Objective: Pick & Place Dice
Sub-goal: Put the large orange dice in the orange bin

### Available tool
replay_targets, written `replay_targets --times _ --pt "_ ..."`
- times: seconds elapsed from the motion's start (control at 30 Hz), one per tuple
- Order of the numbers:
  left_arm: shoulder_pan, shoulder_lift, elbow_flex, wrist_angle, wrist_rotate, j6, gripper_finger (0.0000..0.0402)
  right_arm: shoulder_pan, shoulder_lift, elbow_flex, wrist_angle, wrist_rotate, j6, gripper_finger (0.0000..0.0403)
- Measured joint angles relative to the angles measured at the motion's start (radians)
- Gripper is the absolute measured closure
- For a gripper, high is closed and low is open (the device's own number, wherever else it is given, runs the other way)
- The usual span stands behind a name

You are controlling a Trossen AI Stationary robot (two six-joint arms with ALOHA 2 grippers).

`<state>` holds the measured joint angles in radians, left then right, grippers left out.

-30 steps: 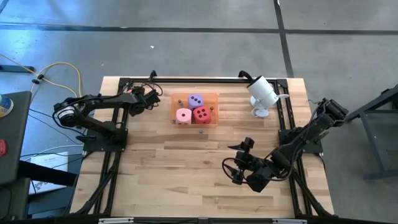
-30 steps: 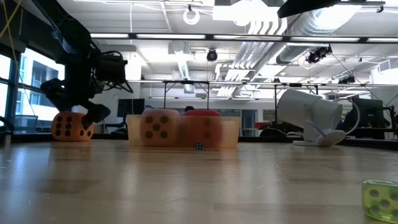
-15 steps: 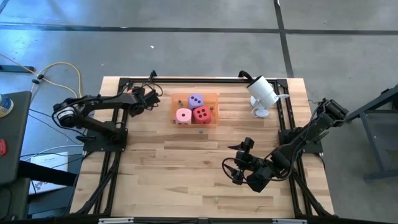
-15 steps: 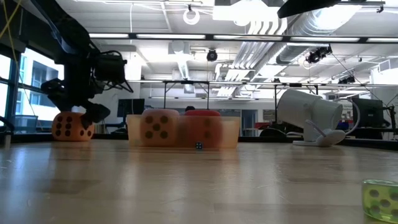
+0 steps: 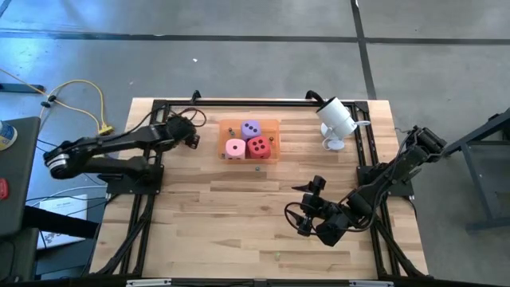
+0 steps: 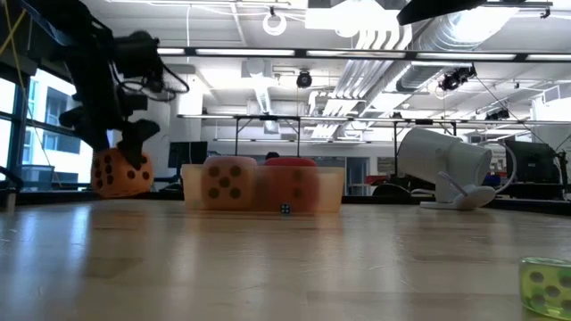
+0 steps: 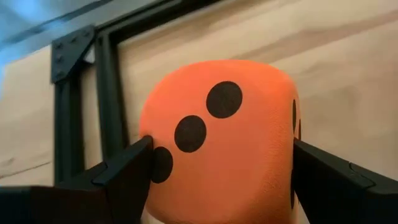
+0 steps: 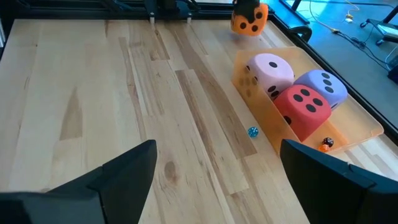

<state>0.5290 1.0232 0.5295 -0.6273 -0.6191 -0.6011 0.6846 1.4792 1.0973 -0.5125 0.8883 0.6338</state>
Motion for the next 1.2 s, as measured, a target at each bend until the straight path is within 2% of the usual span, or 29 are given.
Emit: replay_targets --times 0.17,0.33,0.53,0.67,0.77,1.0,1.2 --pt "-0.042 -0.131 0.001 -0.003 0.015 0.035 0.0089 0.000 0.000 0.000 0.000 0.000 0.000 0.0069" --pt "-0.128 -0.255 0.029 0.017 0.019 0.070 0.0092 0.000 0.000 0.000 0.000 0.003 -0.001 0.0069" --pt "-0.297 -0.320 0.042 0.310 0.184 0.214 0.0092 -0.006 0.000 0.000 0.000 0.003 -0.006 0.0069" --pt "-0.382 -0.266 0.042 0.487 0.195 0.258 0.0092 -0.014 0.000 0.000 0.001 0.001 -0.003 0.0069" --pt "-0.399 -0.197 0.042 0.574 0.197 0.310 0.0092 -0.014 0.000 0.000 0.005 0.001 -0.003 0.0069" --pt "-0.306 0.020 0.042 0.656 0.209 0.358 0.0089 -0.013 0.000 0.000 0.004 -0.001 -0.010 0.0069" --pt "-0.247 0.138 0.043 0.773 0.232 0.396 0.0086 -0.013 0.000 0.000 0.001 -0.001 -0.032 0.0069"
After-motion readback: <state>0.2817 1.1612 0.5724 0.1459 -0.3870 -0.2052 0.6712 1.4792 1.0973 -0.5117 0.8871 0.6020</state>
